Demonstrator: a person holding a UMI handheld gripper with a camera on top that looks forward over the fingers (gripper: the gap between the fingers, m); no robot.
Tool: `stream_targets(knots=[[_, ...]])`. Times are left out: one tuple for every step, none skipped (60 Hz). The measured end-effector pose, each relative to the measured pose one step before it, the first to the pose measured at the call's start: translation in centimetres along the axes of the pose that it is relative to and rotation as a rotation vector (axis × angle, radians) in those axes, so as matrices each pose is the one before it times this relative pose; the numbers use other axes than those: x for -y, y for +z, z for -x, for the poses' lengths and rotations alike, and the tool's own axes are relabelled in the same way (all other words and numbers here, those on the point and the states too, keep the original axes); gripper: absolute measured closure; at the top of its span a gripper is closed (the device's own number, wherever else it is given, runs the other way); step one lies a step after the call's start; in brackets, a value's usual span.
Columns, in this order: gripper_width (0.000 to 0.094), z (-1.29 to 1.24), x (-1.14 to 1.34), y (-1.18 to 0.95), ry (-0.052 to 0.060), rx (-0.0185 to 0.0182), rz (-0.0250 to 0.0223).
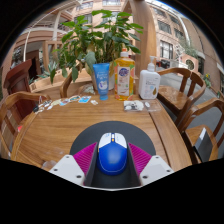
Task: Arrange mouse
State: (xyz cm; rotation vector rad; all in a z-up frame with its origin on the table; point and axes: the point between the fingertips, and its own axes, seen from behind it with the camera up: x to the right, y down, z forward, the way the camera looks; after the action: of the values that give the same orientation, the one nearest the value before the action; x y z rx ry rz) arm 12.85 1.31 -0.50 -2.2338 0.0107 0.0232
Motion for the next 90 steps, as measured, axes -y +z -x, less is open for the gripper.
stream_targets(knots=[[0.033, 0.023, 0.164, -0.29, 0.0068, 0.00178, -0.00265], [0.0281, 0.026, 0.201, -0.353, 0.0049, 0.00087, -0.00516], [0.0231, 0.034, 0.189, -0.383, 0.0021, 0.00019, -0.00577], [0.0187, 0.026, 0.176, -0.45, -0.0001, -0.00032, -0.00499], [0.0153, -0.088, 0.201, -0.531, -0.0017, -0.0012, 0.00076], [0.0125, -0.012, 0.173, -0.489, -0.0022, -0.00378, -0.00437], [0.01, -0.022, 0.182, -0.537, -0.003, -0.003, -0.0053], [0.0076, -0.03, 0.186, -0.544, -0.0038, -0.00387, -0.0059], [0.007, -0.08, 0.198, -0.64, -0.0025, -0.00597, -0.0041], [0.0075, -0.132, 0.097, -0.6, -0.0031, -0.0084, -0.00366], [0.008, 0.001, 0.031, -0.652, -0.0024, -0.00812, -0.00415], [0.0085, -0.207, 0.059, -0.602, -0.0027, -0.00577, 0.00018], [0.0083, -0.031, 0.037, -0.682, -0.0019, -0.0092, -0.00306], [0.0081, -0.111, 0.06, -0.713, -0.0006, -0.00699, -0.00184], [0.0079, -0.215, 0.164, -0.838, 0.0007, -0.00419, 0.0007], [0.0078, -0.022, 0.074, -0.723, 0.0029, -0.00468, -0.002], [0.0078, 0.001, 0.076, -0.702, 0.0012, -0.00181, -0.00276], [0.008, 0.05, 0.081, -0.718, 0.0, 0.00003, -0.00281], [0.0079, 0.063, 0.067, -0.711, -0.0005, 0.00108, -0.00313], [0.008, 0.059, 0.025, -0.731, 0.0, 0.00103, -0.0014], [0.0079, 0.033, -0.01, -0.754, 0.0, -0.00018, -0.00046], [0.0078, 0.014, -0.031, -0.744, -0.0004, -0.00087, 0.00021], [0.0079, 0.061, -0.096, -0.927, -0.0018, -0.0025, -0.00114], [0.0078, 0.065, 0.033, -0.68, -0.0015, 0.00129, -0.00186], [0.0077, 0.067, 0.041, -0.694, -0.0018, 0.00172, -0.00321], [0.0076, 0.056, 0.039, -0.711, -0.0016, 0.00078, -0.00342], [0.0075, -0.057, -0.058, -0.764, -0.0015, -0.00303, -0.00175], [0.008, -0.011, 0.001, -0.665, -0.0016, -0.00276, -0.00142], [0.0081, 0.001, -0.014, -0.712, -0.002, -0.00119, -0.00215], [0.0081, 0.013, 0.015, -0.709, -0.0021, -0.00109, -0.00297], [0.0081, -0.004, 0.019, -0.72, -0.0012, -0.00132, -0.00379], [0.0081, -0.028, 0.025, -0.712, -0.0001, -0.00239, -0.004], [0.0081, 0.054, 0.01, -0.691, 0.0011, -0.00276, -0.00436], [0.0083, -0.016, -0.016, -0.712, 0.0, -0.00225, -0.00399], [0.0084, 0.023, -0.005, -0.689, -0.0005, -0.00125, -0.00376], [0.0084, 0.038, -0.021, -0.65, 0.0, -0.00065, -0.00358], [0.0087, 0.047, -0.038, -0.655, 0.0014, -0.00121, -0.00311], [0.0087, 0.057, -0.048, -0.664, 0.0018, -0.00176, -0.00254], [0.0086, 0.047, -0.023, -0.649, -0.0001, -0.00085, -0.00153], [0.0084, 0.14, -0.058, -0.588, -0.001, 0.00083, -0.00212], [0.0083, 0.129, -0.06, -0.564, -0.0019, 0.00097, -0.00205], [0.0081, 0.128, -0.062, -0.594, -0.0023, 0.001, -0.00245], [0.008, 0.146, -0.08, -0.583, -0.0031, 0.00005, -0.00269], [0.0079, 0.089, -0.085, -0.541, -0.0042, -0.00096, -0.00293], [0.008, 0.075, -0.064, -0.539, -0.005, -0.00145, -0.00352], [0.008, 0.12, -0.062, -0.595, -0.0047, -0.00061, -0.0041], [0.0081, 0.067, -0.059, -0.533, -0.0038, -0.00151, -0.00409], [0.0081, 0.1, -0.044, -0.589, -0.0014, -0.00198, -0.00187], [0.0081, 0.075, -0.074, -0.458, -0.0015, -0.00188, -0.00314], [0.0082, 0.07, -0.102, -0.472, -0.002, -0.00194, -0.00228], [0.0082, 0.071, -0.12, -0.451, -0.0016, -0.00202, -0.00151], [0.0082, 0.135, -0.134, -0.459, -0.0028, -0.0007, -0.00103], [0.0081, 0.144, -0.152, -0.412, -0.002, 0.00066, -0.00029], [0.0082, 0.168, -0.138, -0.375, -0.0011, 0.00143, -0.00078], [0.0082, 0.165, -0.139, -0.377, -0.0007, 0.00147, -0.0006], [0.0082, 0.178, -0.14, -0.355, -0.0001, 0.00126, 0.00031], [0.0082, 0.198, -0.177, -0.323, -0.0009, 0.00246, 0.00131], [0.0079, 0.172, -0.16, -0.332, -0.0013, 0.0038, 0.00142], [0.0079, 0.236, -0.098, -0.298, -0.0009, 0.00389, 0.00012], [0.0081, 0.206, -0.089, -0.278, -0.0012, 0.00379, -0.00002], [0.0081, 0.225, -0.122, -0.208, -0.0025, 0.00386, -0.00005], [0.0081, 0.199, -0.149, -0.18, -0.0034, 0.00366, 0.00027], [0.0081, 0.143, -0.156, -0.198, -0.0031, 0.00237, 0.00106], [0.0082, 0.105, -0.306, -0.2, 0.0, 0.00057, 0.0029], [0.0084, 0.126, -0.143, -0.131, 0.0026, 0.00268, 0.00636], [0.0084, 0.143, -0.205, -0.129, 0.0057, 0.00571, 0.00775], [0.0082, 0.202, -0.175, -0.094, 0.0065, 0.0081, 0.00722], [0.0082, 0.161, -0.17, -0.093, 0.0058, 0.00744, 0.00505], [0.0083, 0.254, -0.44, 0.161, 0.0026, 0.00341, -0.0009], [0.0083, 0.028, -0.019, -0.084, 0.0008, 0.00045, -0.00084], [0.0083, -0.076, 0.013, -0.113, -0.0033, -0.00365, -0.00311], [0.0081, -0.092, 0.046, -0.143, -0.0068, -0.00555, -0.00532], [0.0081, -0.096, 0.081, -0.162, -0.01, -0.00693, -0.00682], [0.0081, -0.122, 0.118, -0.129, -0.0117, -0.00749, -0.00721], [0.0082, -0.095, 0.103, -0.123, -0.0121, -0.00776, -0.00572], [0.0082, -0.067, 0.093, -0.104, -0.0102, -0.00656, -0.00425], [0.0081, -0.183, 0.15, 0.344, -0.0052, -0.00267, -0.00088], [0.0081, 0.051, -0.034, -0.131, -0.0006, 0.00028, 0.00009], [0.0081, 0.133, -0.061, -0.126, 0.0028, 0.00335, 0.001], [0.0083, 0.188, -0.012, -0.093, 0.0025, 0.00379, 0.00134], [0.0082, 0.126, -0.015, -0.082, -0.0008, 0.00141, 0.0001], [0.0084, 0.032, -0.006, -0.059, -0.0038, -0.00133, -0.00054], [0.0085, 0.017, -0.007, -0.057, -0.003, -0.00077, 0.0003], [0.0082, 0.057, -0.012, -0.018, 0.0012, 0.00204, 0.00213], [0.0083, 0.046, -0.036, -0.017, 0.003, 0.00242, 0.00237], [0.0085, 0.048, 0.024, -0.033, 0.0024, 0.00107, 0.00113], [0.0084, 0.022, 0.063, -0.039, 0.0025, 0.00092, -0.00036], [0.0083, 0.034, 0.072, 0.004, 0.003, 0.00071, -0.00141], [0.0083, 0.013, 0.096, -0.017, 0.0028, -0.00008, -0.00211], [0.0084, 0.004, 0.087, 0.022, 0.0018, -0.00107, -0.00181]])
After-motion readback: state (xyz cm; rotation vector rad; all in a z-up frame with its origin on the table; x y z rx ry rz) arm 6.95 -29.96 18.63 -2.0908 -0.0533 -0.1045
